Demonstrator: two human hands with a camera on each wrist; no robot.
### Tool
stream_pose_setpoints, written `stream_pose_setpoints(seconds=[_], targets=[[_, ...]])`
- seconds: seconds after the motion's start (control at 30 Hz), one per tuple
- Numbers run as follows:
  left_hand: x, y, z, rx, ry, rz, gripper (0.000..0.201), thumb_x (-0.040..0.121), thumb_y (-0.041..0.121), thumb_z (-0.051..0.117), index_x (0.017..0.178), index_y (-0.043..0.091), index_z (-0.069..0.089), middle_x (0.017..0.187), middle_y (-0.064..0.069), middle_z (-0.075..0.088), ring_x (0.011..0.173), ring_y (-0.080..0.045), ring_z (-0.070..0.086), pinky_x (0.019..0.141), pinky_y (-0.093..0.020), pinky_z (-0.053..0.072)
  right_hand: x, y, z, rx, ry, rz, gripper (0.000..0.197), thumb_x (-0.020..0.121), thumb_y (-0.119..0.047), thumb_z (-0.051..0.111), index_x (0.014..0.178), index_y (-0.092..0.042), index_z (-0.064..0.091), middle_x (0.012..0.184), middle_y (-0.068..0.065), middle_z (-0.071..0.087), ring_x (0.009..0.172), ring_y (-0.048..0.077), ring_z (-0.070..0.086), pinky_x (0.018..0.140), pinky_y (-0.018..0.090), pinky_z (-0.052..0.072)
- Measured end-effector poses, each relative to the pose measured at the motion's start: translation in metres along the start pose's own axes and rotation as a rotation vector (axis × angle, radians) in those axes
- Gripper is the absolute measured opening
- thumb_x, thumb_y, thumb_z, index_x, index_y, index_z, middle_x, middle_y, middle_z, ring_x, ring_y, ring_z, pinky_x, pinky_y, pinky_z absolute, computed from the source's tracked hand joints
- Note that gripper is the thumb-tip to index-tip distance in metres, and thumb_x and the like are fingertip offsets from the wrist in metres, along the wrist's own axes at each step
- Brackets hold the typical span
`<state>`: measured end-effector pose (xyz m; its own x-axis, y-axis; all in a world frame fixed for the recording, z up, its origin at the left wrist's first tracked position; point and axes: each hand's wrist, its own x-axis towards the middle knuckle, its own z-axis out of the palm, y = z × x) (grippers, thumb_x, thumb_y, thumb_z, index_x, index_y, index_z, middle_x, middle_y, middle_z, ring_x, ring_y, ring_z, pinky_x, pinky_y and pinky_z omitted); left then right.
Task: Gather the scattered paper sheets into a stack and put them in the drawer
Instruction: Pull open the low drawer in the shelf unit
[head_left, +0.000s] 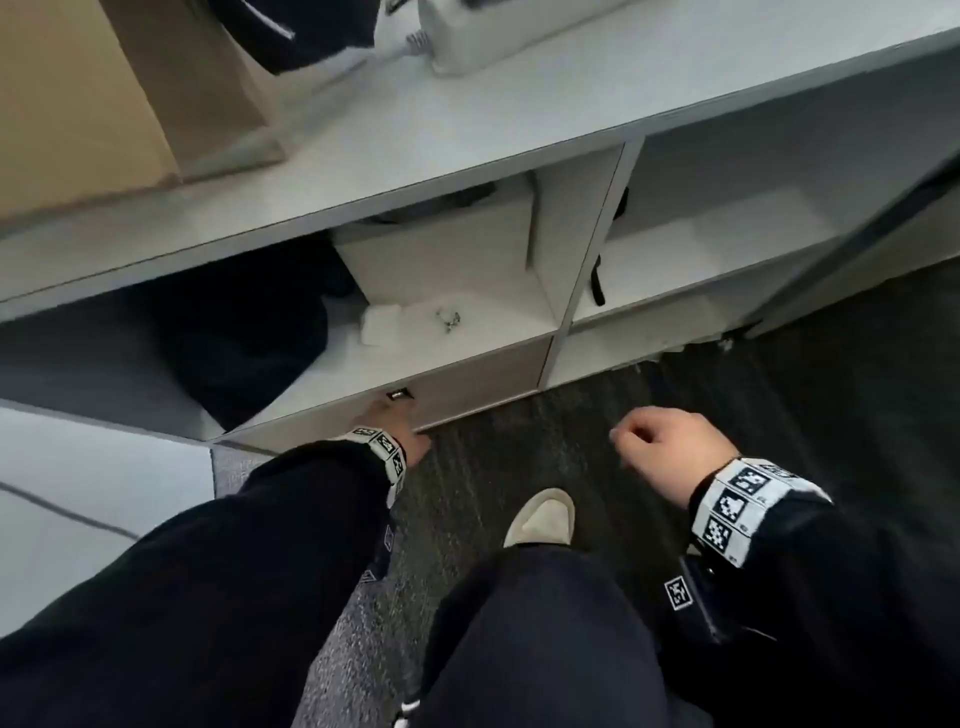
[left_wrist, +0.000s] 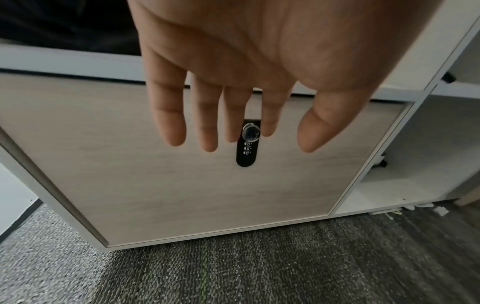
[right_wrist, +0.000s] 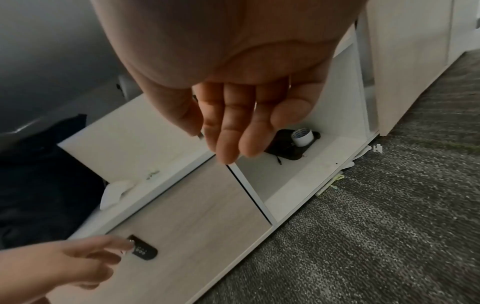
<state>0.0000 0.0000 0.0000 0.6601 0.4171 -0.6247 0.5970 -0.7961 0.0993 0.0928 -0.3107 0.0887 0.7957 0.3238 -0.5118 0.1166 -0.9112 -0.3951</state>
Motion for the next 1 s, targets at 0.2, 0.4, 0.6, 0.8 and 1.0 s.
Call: stream_pose_setpoints(seconds=[0.2, 0.4, 0.6, 0.8, 1.0], targets=[[0.017, 0.001, 0.008, 0.017, 0.006, -0.027, 0.067, 0.086, 0.040, 0.058, 0.148, 0.029, 0.031, 0.151, -0.009, 0.035, 0.125, -0.034, 0.049, 0.102, -0.037, 0.042, 0.010, 0.000, 0.003, -0.011, -0.084, -0.031, 0.022, 0.089, -0.049, 0.050, 0.088, -0.035, 0.067, 0.080, -0.011, 0.068, 0.082, 0.013, 0.063, 0.077, 0.032, 0.054], [0.017, 0.002, 0.013, 0.046, 0.064, -0.053, 0.057, 0.092, 0.024, 0.047, 0.147, 0.025, 0.033, 0.149, -0.013, 0.037, 0.126, -0.036, 0.048, 0.103, -0.038, 0.041, 0.007, 0.004, -0.003, -0.016, -0.057, -0.053, 0.024, 0.088, -0.048, 0.050, 0.091, -0.033, 0.068, 0.083, -0.010, 0.069, 0.085, 0.014, 0.063, 0.081, 0.033, 0.053], [0.011, 0.002, 0.010, 0.032, 0.027, -0.044, 0.059, 0.091, 0.019, 0.043, 0.149, 0.027, 0.034, 0.152, -0.012, 0.036, 0.129, -0.035, 0.047, 0.107, -0.036, 0.040, -0.010, 0.015, -0.009, -0.006, -0.033, -0.028, 0.021, 0.087, -0.048, 0.050, 0.087, -0.036, 0.067, 0.079, -0.012, 0.068, 0.083, 0.014, 0.064, 0.079, 0.034, 0.054], [-0.029, 0.002, 0.049, 0.058, 0.035, 0.003, 0.059, 0.094, 0.026, 0.042, 0.151, 0.024, 0.030, 0.146, -0.017, 0.039, 0.128, -0.037, 0.043, 0.108, -0.037, 0.037, -0.023, 0.023, -0.013, -0.059, -0.040, -0.012, 0.023, 0.087, -0.050, 0.050, 0.093, -0.036, 0.068, 0.091, -0.011, 0.069, 0.090, 0.016, 0.064, 0.082, 0.034, 0.053], [-0.079, 0.016, 0.038, 0.271, -0.088, 0.089, 0.060, 0.089, 0.046, 0.045, 0.143, 0.022, 0.037, 0.118, -0.008, 0.061, 0.093, -0.026, 0.058, 0.078, -0.034, 0.051, -0.039, 0.023, -0.024, -0.102, -0.027, -0.018, 0.023, 0.088, -0.049, 0.051, 0.093, -0.036, 0.068, 0.088, -0.009, 0.069, 0.088, 0.018, 0.064, 0.080, 0.034, 0.054]])
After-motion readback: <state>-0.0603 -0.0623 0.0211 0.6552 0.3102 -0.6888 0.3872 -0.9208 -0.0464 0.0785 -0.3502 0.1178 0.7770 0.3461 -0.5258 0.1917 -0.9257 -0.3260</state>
